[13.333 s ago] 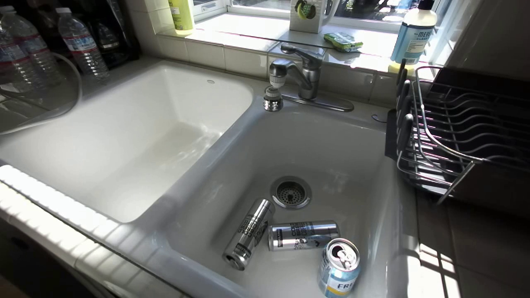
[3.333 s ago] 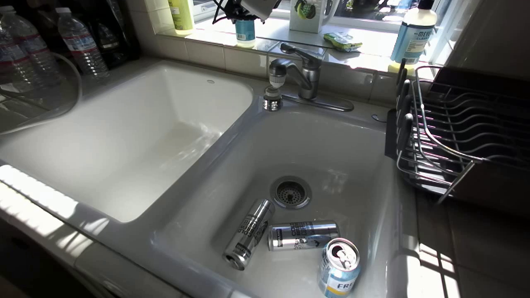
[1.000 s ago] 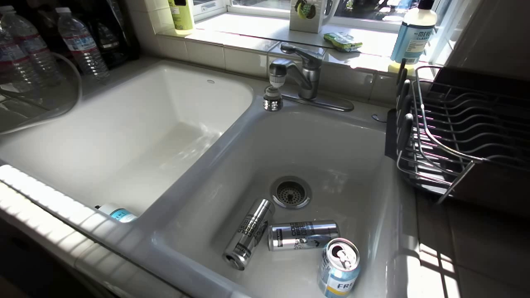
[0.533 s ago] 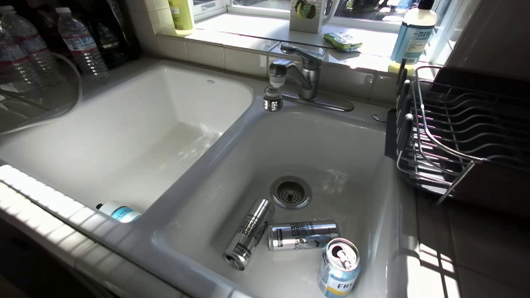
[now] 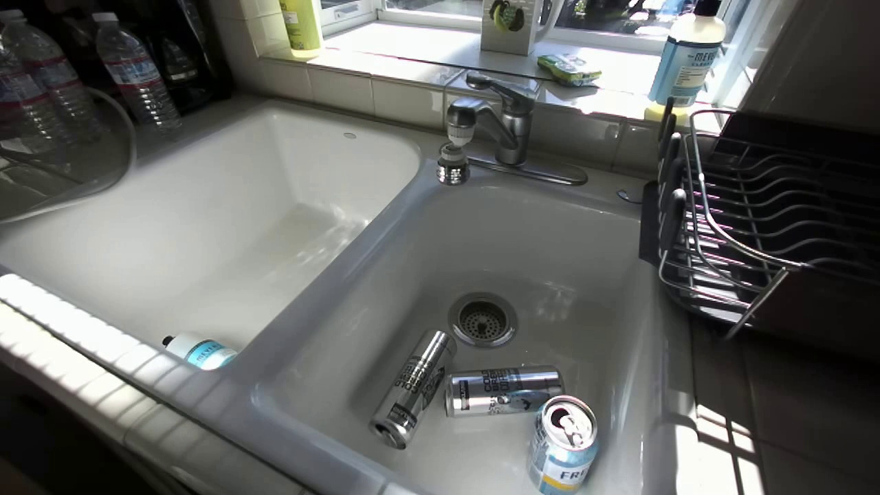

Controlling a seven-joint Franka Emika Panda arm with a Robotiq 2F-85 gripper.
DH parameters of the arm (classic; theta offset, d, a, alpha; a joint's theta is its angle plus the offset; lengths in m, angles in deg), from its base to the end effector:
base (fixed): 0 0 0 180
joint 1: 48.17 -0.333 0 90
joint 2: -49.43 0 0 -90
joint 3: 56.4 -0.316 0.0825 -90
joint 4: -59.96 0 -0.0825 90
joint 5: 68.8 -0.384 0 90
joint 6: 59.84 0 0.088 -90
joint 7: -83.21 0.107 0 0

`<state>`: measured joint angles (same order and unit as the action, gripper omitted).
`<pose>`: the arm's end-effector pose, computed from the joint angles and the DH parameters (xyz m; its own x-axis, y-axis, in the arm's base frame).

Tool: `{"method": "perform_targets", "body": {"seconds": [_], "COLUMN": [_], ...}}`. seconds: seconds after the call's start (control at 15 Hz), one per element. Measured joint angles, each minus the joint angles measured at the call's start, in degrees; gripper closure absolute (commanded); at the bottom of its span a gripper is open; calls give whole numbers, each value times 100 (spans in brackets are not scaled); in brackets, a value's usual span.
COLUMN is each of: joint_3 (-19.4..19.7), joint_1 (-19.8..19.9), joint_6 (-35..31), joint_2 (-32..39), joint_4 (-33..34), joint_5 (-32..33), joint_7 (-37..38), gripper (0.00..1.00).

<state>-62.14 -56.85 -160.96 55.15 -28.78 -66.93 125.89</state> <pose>0.5850 0.1444 0.5958 0.8764 -0.4709 0.1009 -0.4668 -0.8822 -0.0623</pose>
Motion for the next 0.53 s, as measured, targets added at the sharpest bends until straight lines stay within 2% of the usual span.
{"method": "perform_targets", "body": {"seconds": [0.53], "joint_3": [-17], "joint_1": [-31], "joint_6": [0], "joint_2": [-23], "joint_4": [-2], "joint_5": [48], "joint_7": [-45], "gripper": [0]}}
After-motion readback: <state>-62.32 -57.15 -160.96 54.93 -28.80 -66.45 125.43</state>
